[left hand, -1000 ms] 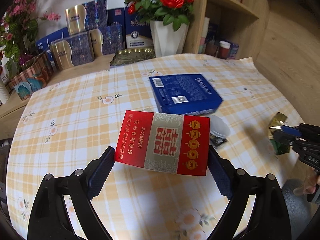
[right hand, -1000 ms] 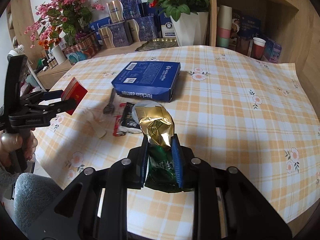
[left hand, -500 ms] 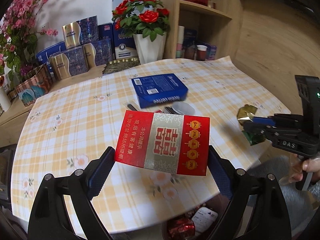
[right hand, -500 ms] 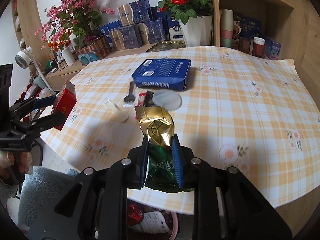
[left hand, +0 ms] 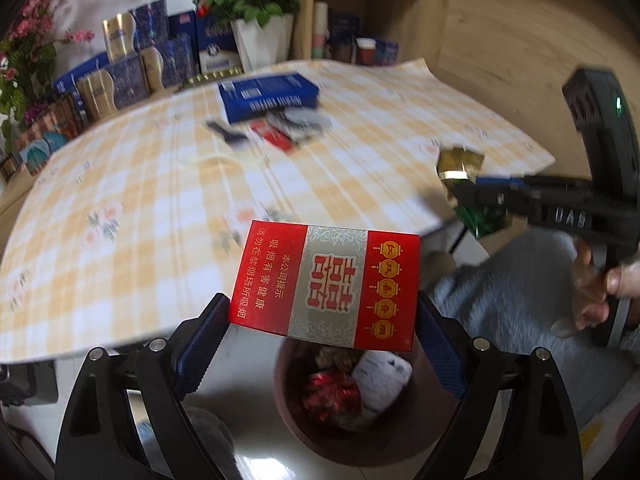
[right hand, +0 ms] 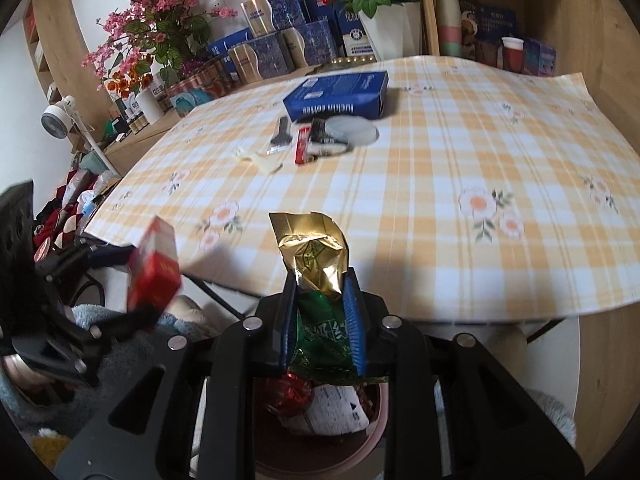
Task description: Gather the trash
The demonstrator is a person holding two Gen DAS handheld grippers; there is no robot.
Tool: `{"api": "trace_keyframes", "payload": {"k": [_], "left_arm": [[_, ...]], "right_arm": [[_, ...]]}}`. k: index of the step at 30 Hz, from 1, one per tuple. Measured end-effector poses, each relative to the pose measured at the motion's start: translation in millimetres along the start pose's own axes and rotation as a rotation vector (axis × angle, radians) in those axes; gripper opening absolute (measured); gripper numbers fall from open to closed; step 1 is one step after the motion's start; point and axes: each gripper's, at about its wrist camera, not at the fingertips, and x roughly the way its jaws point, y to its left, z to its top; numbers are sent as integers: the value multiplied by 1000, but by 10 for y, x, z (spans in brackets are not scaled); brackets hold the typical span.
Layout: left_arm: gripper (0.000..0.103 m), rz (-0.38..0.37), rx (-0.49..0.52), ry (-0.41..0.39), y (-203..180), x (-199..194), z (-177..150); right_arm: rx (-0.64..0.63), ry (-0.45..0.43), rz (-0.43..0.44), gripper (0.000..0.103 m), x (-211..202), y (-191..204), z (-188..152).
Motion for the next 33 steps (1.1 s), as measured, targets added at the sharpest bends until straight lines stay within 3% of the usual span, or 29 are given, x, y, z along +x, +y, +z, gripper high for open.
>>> {"api": "trace_keyframes", "payload": {"k": [9, 33], "left_arm": [[88, -15, 34, 86, -152, 351, -403], [89, -35, -9, 149, -122, 586, -527]], "right_arm": [[-4, 0, -6, 25, -10, -2, -142], [-11, 18, 18, 25, 83, 35, -226]]}}
